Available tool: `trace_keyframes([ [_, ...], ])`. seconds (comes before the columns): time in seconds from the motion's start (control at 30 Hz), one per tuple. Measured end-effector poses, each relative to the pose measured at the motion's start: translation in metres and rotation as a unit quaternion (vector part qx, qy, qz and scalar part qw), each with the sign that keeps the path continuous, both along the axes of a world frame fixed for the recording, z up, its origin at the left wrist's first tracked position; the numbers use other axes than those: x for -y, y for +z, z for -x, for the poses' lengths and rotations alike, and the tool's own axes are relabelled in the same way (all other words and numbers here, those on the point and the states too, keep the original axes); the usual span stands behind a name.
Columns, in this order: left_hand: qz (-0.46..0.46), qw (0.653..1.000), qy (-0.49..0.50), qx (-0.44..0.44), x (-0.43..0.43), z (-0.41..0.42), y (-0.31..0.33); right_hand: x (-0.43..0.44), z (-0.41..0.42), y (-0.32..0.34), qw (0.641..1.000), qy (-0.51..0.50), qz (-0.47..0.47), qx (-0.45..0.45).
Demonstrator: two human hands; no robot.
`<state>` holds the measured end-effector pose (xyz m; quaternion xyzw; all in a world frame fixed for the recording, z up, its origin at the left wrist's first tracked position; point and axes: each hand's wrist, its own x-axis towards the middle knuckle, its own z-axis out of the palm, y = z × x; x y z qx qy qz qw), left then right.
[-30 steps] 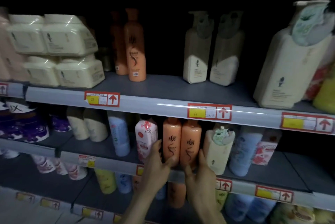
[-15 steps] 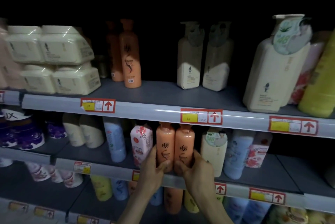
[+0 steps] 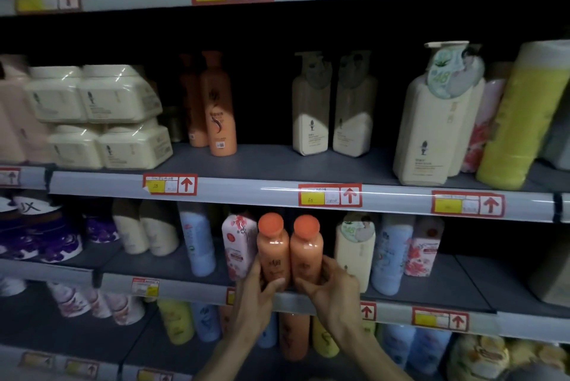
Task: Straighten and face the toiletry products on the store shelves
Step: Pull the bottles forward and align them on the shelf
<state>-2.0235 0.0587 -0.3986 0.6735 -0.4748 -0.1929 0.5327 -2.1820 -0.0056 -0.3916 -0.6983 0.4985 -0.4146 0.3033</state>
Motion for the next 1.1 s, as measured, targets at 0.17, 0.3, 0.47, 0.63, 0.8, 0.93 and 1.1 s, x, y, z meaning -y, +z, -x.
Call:
trace_keyframes([
  [0.17,0.001,1.000,0.009,-0.013,-0.030,0.003,0.015,-0.026,0.020,0.019,0.997,0.018,0.078,0.015],
  [0.3,0.033,0.997,0.039,0.061,-0.064,0.002,0.061,-0.045,0.028,0.063,0.989,0.037,0.138,0.040],
  [0.47,0.112,0.984,0.067,0.119,-0.094,-0.007,0.133,-0.068,0.020,0.139,0.969,0.061,0.209,0.119],
  [0.63,0.190,0.966,0.089,0.150,-0.096,-0.022,0.197,-0.069,0.009,0.204,0.952,0.088,0.251,0.149],
  [0.8,0.210,0.959,0.127,0.140,-0.057,-0.047,0.230,-0.040,-0.020,0.235,0.943,0.076,0.288,0.150],
  [0.93,0.163,0.965,0.130,0.162,-0.026,-0.073,0.234,-0.011,-0.035,0.246,0.966,0.082,0.226,0.096],
  [1.1,0.101,0.963,0.184,0.168,-0.005,-0.099,0.247,0.020,-0.052,0.253,0.975,0.066,0.211,0.024],
])
